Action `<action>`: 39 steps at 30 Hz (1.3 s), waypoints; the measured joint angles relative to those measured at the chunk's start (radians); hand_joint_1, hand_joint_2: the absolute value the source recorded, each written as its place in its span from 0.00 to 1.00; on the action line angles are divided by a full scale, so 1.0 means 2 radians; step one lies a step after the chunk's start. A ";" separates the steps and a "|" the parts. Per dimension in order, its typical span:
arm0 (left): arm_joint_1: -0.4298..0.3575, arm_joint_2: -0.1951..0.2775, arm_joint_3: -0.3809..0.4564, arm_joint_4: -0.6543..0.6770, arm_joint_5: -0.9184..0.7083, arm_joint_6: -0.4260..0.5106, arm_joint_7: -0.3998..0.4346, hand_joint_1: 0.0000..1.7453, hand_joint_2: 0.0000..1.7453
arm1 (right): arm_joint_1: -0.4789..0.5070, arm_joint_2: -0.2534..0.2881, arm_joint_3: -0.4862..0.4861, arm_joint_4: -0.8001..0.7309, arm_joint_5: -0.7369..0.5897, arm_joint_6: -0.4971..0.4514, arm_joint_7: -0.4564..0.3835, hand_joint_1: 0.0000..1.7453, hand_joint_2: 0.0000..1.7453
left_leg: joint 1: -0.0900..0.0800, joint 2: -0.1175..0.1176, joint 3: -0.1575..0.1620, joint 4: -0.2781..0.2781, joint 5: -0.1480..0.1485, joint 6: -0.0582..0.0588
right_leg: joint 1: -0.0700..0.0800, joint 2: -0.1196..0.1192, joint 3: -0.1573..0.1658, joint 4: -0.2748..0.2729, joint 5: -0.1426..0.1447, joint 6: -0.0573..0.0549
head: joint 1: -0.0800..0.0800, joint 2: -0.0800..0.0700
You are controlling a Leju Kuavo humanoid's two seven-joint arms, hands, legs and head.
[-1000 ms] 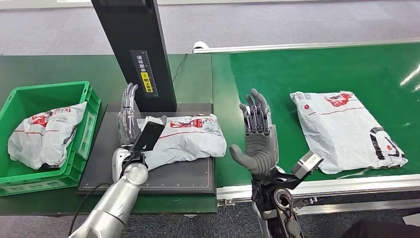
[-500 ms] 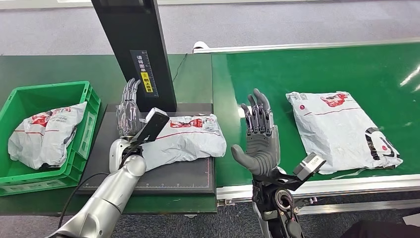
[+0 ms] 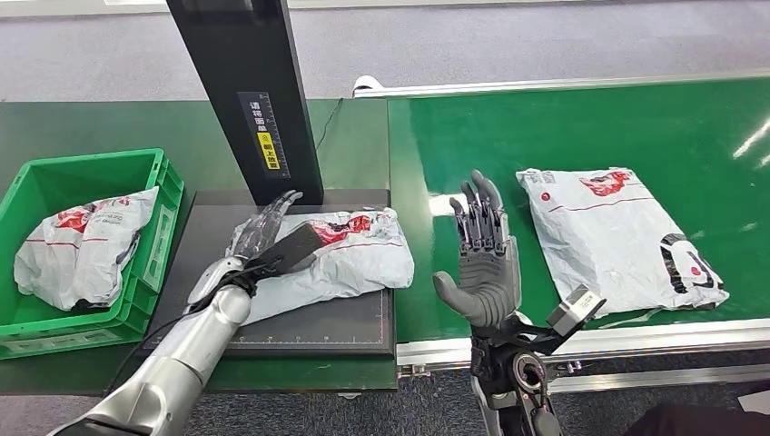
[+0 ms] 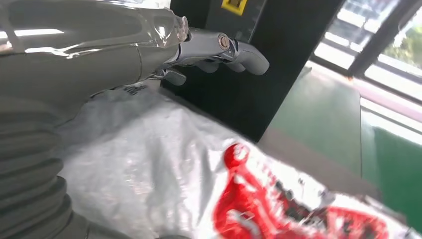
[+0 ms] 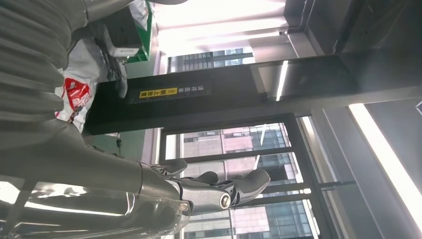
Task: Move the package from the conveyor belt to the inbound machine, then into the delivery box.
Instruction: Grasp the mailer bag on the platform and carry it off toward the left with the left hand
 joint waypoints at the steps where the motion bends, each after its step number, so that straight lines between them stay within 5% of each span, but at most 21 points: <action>1: -0.001 0.003 0.000 0.000 0.001 -0.010 -0.003 0.00 1.00 | 0.000 0.000 -0.002 0.001 0.001 0.001 0.000 0.00 1.00 | 0.000 0.000 0.000 0.000 0.000 0.000 | 0.000 0.000 0.000 0.000 0.000 0.000 | 0.000 0.000; 10: -0.015 0.011 -0.019 0.000 -0.014 -0.042 0.012 0.00 1.00 | 0.003 0.013 -0.014 -0.001 0.009 0.001 0.016 0.00 1.00 | 0.000 0.000 0.000 0.000 0.000 0.000 | 0.000 0.000 0.000 0.000 0.000 0.000 | 0.000 0.000; 11: -0.016 0.011 -0.021 0.000 -0.015 -0.042 0.013 0.06 1.00 | 0.003 0.014 -0.015 -0.001 0.009 0.001 0.016 0.00 1.00 | 0.000 0.000 0.000 0.000 0.000 0.000 | 0.000 0.000 0.000 0.000 0.000 0.000 | 0.000 0.000; 15: -0.016 0.010 -0.029 0.000 -0.022 -0.044 0.018 0.96 1.00 | 0.003 0.019 -0.016 -0.002 0.011 0.001 0.021 0.00 1.00 | 0.000 0.000 0.000 0.000 0.000 0.000 | 0.000 0.000 0.000 0.000 0.000 0.000 | 0.000 0.000; 39: -0.031 0.007 -0.067 0.007 -0.051 -0.055 0.030 1.00 1.00 | 0.022 0.029 -0.036 -0.021 0.005 0.009 0.028 0.00 1.00 | 0.000 0.000 0.000 0.000 0.000 0.000 | 0.000 0.000 0.000 0.000 0.000 0.000 | 0.000 0.000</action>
